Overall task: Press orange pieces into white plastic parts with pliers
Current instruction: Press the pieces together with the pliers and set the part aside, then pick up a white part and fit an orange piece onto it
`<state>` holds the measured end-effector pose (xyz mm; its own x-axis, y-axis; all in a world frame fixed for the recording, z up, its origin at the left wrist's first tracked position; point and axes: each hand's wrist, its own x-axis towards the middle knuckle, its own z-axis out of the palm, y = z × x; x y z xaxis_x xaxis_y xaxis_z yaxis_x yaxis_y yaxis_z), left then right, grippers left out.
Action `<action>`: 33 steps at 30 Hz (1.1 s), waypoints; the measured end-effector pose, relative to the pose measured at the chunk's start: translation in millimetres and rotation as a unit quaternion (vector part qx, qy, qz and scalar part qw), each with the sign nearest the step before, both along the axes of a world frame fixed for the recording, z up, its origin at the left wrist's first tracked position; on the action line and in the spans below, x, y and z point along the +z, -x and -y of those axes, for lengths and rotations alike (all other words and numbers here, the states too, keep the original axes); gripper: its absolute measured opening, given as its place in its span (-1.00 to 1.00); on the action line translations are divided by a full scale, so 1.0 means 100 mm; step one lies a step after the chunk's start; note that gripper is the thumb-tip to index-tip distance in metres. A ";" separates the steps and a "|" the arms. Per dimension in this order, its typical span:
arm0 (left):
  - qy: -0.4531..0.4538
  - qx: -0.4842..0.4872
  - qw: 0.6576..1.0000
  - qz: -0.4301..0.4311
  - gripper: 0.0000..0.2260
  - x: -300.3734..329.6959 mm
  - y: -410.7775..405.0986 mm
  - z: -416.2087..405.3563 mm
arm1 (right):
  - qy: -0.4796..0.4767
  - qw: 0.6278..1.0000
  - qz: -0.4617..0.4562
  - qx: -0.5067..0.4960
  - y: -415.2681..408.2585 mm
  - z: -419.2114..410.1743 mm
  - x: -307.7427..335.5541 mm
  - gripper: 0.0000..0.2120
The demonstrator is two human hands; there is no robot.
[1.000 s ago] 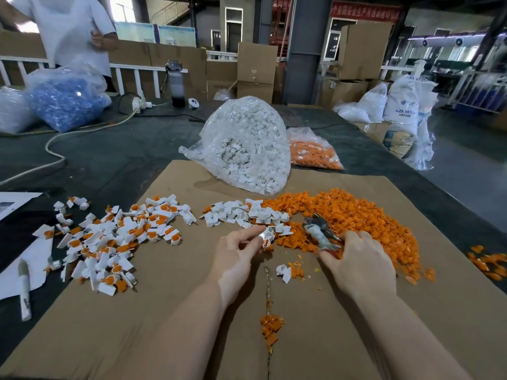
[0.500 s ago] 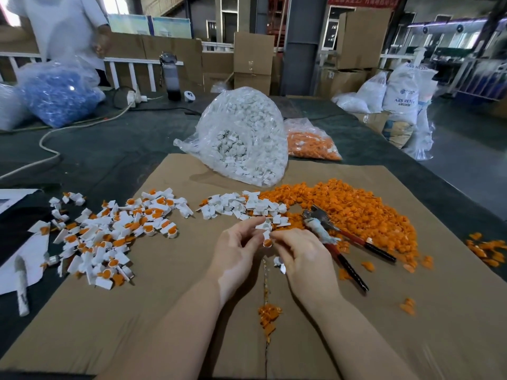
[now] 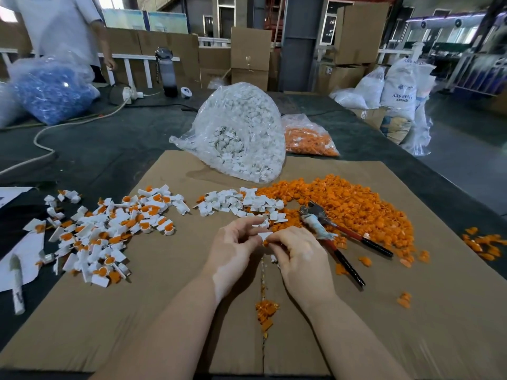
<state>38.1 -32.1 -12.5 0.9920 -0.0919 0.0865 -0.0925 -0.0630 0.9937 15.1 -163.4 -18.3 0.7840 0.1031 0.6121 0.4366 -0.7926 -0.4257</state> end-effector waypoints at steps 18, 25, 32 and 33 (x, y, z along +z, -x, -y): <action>-0.271 0.174 0.946 0.041 -0.86 0.00 -0.07 -0.16 | -0.121 0.972 -0.047 -0.197 -0.06 0.13 -0.05 -0.84; -0.370 0.257 0.892 0.026 -0.80 0.00 -0.15 -0.58 | -0.101 0.970 -0.055 -0.213 -0.08 0.12 -0.07 -0.84; -0.386 0.306 0.867 0.068 -0.72 0.00 -0.11 -0.52 | -0.042 0.971 -0.086 -0.221 -0.07 0.11 -0.07 -0.76; -0.381 0.291 0.874 0.078 -0.73 0.00 -0.11 -0.48 | -0.041 0.971 -0.086 -0.219 -0.06 0.10 -0.07 -0.76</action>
<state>49.0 15.4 -12.9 0.8720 0.3340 0.3580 0.0448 -0.7826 0.6209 21.3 -173.7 -25.0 0.8333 -0.3069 0.4598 -0.0176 -0.8461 -0.5327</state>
